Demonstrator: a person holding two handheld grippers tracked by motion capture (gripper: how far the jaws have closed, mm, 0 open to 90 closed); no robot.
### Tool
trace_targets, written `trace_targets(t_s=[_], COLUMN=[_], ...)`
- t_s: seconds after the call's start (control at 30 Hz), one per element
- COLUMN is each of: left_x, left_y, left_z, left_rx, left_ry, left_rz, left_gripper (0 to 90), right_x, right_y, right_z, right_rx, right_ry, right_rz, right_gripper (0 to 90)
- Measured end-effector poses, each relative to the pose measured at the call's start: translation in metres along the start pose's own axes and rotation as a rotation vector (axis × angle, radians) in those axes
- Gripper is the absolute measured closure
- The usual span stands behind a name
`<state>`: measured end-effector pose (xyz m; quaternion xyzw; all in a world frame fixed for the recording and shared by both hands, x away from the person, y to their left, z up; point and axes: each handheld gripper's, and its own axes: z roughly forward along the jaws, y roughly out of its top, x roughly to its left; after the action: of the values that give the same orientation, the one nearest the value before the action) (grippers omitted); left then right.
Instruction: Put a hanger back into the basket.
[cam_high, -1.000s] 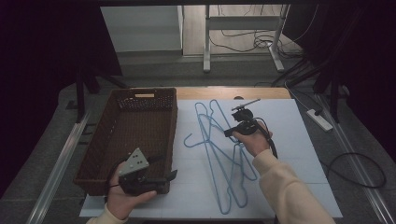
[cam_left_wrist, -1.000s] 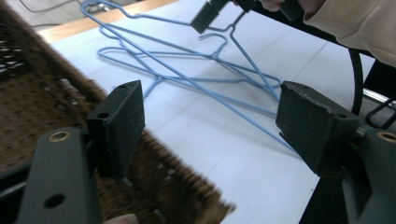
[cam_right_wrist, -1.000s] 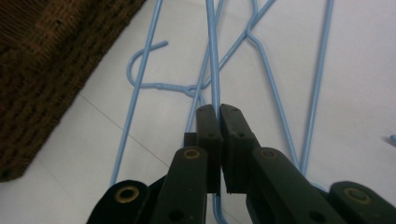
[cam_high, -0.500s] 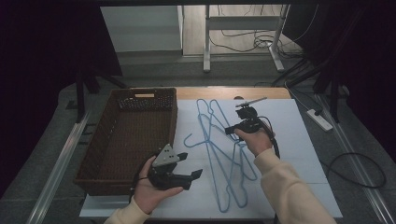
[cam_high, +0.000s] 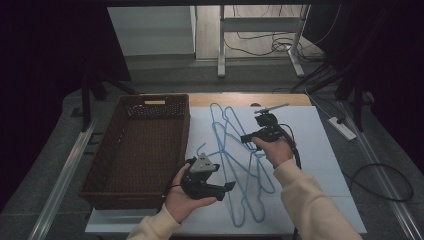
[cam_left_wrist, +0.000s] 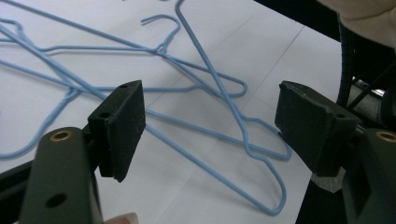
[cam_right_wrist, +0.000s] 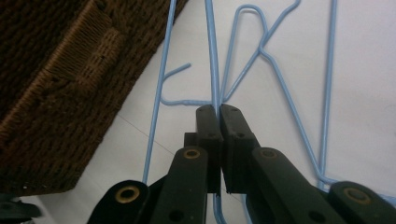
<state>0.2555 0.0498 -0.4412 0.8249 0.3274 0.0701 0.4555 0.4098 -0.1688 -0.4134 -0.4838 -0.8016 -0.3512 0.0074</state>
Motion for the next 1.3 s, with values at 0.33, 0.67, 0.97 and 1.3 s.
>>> trace_targets(t_s=[0.33, 0.67, 0.97, 1.3], left_x=[0.000, 0.004, 0.009, 0.014], left_y=[0.007, 0.011, 0.015, 0.017], left_z=[0.036, 0.068, 0.068, 0.052], left_rx=[0.047, 0.075, 0.103, 0.095], left_ry=[-0.004, 0.000, -0.052, -0.066], left_rz=[-0.003, -0.035, -0.092, -0.117], left_gripper=[26.1, 45.2, 80.4, 86.5], right_x=[0.008, 0.009, 0.006, 0.012], right_y=[0.005, 0.005, 0.005, 0.003], right_z=[-0.010, -0.013, -0.018, -0.032], right_rx=[-0.032, -0.050, -0.068, -0.158], right_ry=[0.045, 0.054, 0.063, 0.020], right_rz=[0.019, 0.036, 0.039, -0.115], right_gripper=[87.8, 87.8, 87.7, 61.4])
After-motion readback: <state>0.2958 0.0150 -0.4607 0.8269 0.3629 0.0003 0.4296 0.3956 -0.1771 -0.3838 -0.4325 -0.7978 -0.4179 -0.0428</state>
